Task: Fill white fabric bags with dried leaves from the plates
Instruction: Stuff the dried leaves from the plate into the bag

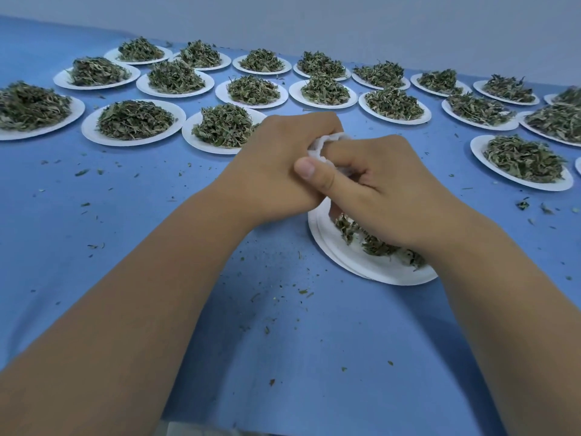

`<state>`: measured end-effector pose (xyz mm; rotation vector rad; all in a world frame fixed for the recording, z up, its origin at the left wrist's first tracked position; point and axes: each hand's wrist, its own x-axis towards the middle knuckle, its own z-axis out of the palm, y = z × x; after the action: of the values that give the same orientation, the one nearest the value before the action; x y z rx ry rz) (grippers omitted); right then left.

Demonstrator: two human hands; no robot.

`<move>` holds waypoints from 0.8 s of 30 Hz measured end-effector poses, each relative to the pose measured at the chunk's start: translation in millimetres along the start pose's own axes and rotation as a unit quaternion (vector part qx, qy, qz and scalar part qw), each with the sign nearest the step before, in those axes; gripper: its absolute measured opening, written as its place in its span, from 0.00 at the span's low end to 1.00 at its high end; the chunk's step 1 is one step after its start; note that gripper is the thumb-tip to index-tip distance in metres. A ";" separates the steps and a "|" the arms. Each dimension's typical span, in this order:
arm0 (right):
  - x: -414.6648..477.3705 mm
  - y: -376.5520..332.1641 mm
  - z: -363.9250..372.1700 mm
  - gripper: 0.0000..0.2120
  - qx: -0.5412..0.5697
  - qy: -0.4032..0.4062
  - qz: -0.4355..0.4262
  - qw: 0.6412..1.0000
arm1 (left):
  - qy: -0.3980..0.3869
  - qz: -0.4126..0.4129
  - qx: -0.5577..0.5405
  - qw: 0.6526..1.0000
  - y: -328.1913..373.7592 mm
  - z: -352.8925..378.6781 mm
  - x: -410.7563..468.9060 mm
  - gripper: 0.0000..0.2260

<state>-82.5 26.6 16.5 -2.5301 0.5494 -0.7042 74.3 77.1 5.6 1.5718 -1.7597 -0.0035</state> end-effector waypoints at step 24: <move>-56.0 46.8 -38.3 0.39 -0.152 -0.175 0.061 0.971 | -0.197 -0.099 0.004 0.975 -30.6 -6.6 -2.6 0.18</move>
<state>-160.0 3.3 0.4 -2.7832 0.7205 -0.1258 103.6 75.0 -5.5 1.8409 -1.8863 -0.4324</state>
